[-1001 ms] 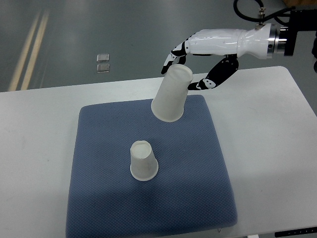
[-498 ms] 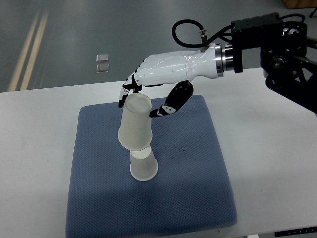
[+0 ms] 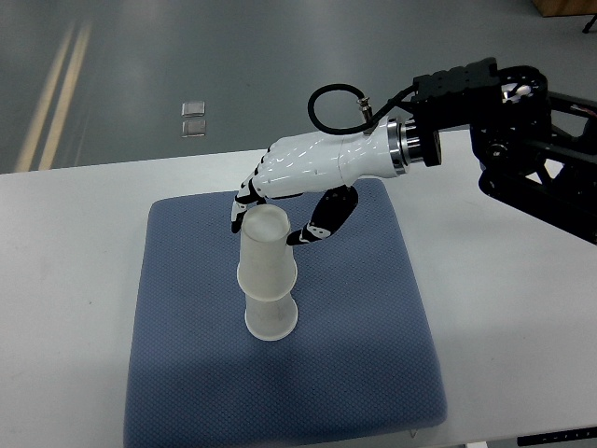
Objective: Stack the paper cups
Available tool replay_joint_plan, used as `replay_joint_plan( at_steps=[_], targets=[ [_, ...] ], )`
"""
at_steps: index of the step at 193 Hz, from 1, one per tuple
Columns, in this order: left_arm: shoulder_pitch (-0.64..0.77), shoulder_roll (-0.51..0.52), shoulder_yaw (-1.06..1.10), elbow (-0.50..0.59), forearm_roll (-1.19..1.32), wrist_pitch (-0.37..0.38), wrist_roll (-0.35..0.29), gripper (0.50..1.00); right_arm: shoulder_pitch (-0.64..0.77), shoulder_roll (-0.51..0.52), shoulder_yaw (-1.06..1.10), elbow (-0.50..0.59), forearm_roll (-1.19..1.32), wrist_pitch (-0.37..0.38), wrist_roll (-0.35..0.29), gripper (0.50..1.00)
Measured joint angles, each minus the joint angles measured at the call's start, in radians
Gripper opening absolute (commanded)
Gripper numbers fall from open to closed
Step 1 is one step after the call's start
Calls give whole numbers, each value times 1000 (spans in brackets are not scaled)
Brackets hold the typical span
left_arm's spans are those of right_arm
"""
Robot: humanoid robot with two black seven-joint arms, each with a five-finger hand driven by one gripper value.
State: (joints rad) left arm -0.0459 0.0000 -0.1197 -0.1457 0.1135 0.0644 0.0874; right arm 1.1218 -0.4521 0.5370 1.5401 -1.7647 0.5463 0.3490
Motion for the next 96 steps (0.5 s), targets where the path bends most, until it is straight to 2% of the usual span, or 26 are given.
replay_joint_plan(
  at_steps=[96],
  targets=[
    [0, 0, 0, 0, 0, 0, 0, 1000, -1, 26, 0, 0, 1, 3, -15, 613]
  ],
)
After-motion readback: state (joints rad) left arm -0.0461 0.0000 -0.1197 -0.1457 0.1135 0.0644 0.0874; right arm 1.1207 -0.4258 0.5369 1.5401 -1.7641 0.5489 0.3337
